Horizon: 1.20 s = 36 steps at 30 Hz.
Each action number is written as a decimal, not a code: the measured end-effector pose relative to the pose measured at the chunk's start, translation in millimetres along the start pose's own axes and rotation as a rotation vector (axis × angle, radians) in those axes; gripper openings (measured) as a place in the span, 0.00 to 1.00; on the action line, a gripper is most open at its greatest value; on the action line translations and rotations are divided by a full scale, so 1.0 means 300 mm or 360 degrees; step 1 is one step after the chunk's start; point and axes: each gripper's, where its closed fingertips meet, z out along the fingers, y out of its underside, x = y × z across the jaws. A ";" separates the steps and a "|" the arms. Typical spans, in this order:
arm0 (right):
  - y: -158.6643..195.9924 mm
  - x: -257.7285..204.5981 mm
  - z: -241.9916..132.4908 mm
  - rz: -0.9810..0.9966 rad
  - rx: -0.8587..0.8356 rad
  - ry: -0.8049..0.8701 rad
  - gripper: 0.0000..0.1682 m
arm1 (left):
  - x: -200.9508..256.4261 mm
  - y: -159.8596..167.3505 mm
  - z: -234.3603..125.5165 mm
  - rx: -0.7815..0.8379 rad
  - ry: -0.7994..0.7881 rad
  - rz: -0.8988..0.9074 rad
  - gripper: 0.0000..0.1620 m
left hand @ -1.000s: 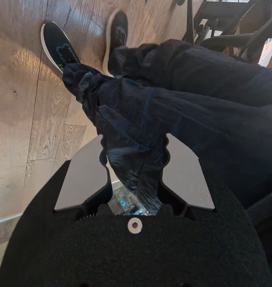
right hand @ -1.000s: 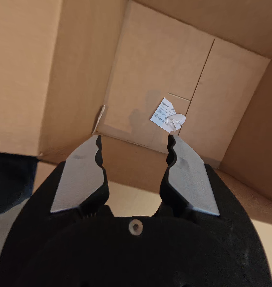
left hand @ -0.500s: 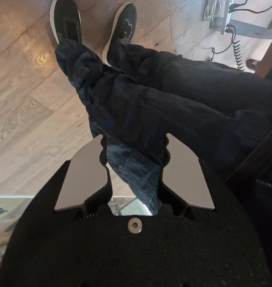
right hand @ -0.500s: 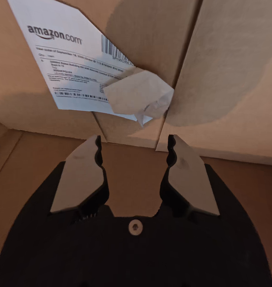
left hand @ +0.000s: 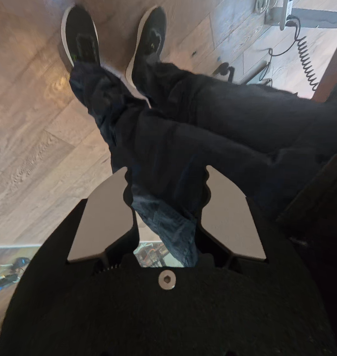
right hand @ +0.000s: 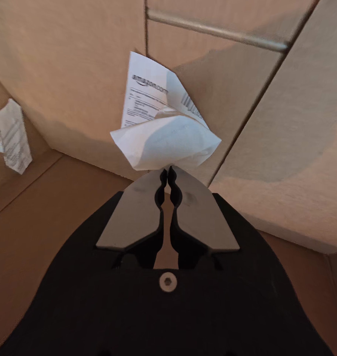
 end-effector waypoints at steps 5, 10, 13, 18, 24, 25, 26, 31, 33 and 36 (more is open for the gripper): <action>-0.080 -0.138 -0.204 -0.0229 0.0370 -0.0150 0.00 | 0.072 -0.210 -0.103 0.0225 -0.0013 0.0209 0.44; -0.057 -0.309 -0.508 -0.0245 0.0724 -0.0092 0.00 | 0.161 -0.408 -0.403 0.0821 0.0031 0.0422 0.44; 0.054 -0.407 -0.673 -0.0172 0.0826 0.0056 0.00 | 0.298 -0.512 -0.744 0.1269 0.0132 0.0600 0.43; 0.256 -0.642 -0.865 0.0010 0.1094 0.0096 0.00 | 0.831 -0.590 -1.215 0.1535 0.0230 0.1366 0.40; 0.439 -0.998 -0.916 0.0237 0.1468 -0.0087 0.00 | 1.585 -0.429 -1.138 0.1219 0.0622 0.2178 0.40; 0.469 -1.055 -0.911 0.0271 0.1529 -0.0113 0.00 | 1.661 -0.381 -1.065 0.1097 0.0640 0.2255 0.40; 0.503 -1.111 -0.904 0.0305 0.1587 -0.0143 0.00 | 1.721 -0.323 -0.991 0.0960 0.0667 0.2332 0.40; 0.715 -1.302 -0.820 0.0558 0.1825 -0.0195 0.01 | 1.867 -0.041 -0.757 0.0594 0.0812 0.2572 0.39; 0.799 -1.353 -0.771 0.0645 0.1869 -0.0204 0.00 | 1.886 0.052 -0.700 0.0511 0.0805 0.2668 0.37; 0.899 -1.414 -0.703 0.0727 0.1909 -0.0220 0.01 | 1.906 0.184 -0.623 0.0387 0.0792 0.2782 0.36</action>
